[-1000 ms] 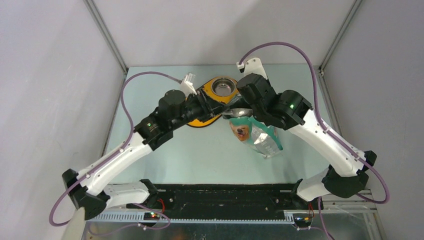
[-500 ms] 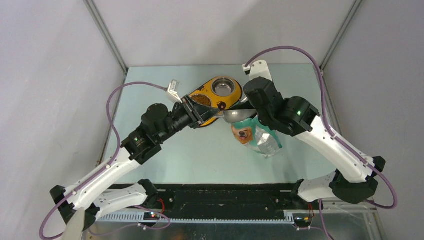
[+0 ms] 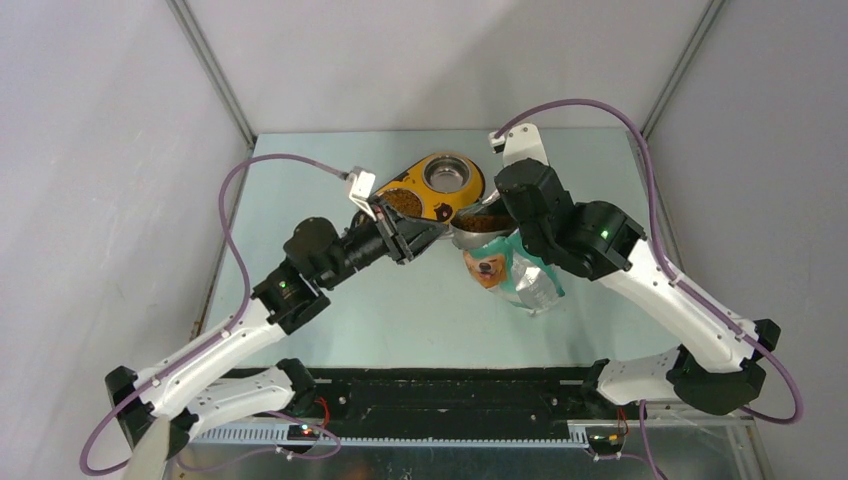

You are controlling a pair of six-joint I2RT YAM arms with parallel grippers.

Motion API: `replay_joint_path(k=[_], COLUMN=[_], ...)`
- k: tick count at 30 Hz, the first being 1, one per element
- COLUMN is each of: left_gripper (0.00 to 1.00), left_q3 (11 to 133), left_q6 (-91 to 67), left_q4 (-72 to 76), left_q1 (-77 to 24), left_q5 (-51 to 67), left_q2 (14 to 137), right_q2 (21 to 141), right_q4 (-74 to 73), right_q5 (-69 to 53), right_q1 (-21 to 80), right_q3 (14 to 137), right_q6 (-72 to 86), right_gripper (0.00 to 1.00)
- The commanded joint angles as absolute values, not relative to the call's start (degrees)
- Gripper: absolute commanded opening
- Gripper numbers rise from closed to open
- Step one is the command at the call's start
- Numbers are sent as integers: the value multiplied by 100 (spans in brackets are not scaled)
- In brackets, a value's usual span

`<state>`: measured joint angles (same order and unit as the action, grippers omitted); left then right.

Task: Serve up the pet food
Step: Collect the pet food from the pet food bag.

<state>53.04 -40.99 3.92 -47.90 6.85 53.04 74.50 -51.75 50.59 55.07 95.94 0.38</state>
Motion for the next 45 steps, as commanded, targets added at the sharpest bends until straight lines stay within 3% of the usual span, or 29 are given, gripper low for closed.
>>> replay_joint_path(k=[1,11,26,35,45], left_gripper=[0,0,0,0,0], left_q3=[4710,3093,3579,2919,2588], left_q6=[-2794,-1556,297,-815,-1080], left_q4=[1529,3531,2991,4338,4475], left_q1=[-4873,-4942,-4948,-4940,-4946], left_q5=[1070,1793,1893,1673,1531], left_q2=[4942,4431,4349,4162,4003], right_q2=[6915,6632,6354,6298,6289], right_q4=[-3789,-3181,-2759,-2667,-2605], right_q5=[5644,5664,5523,5660,5803], right_q1=[5519,5523,5542,5559,5576], right_q3=[9826,9390,9070,9076,9110], right_q6=[-202,-477,-668,-654,-714], right_gripper=[0,0,0,0,0])
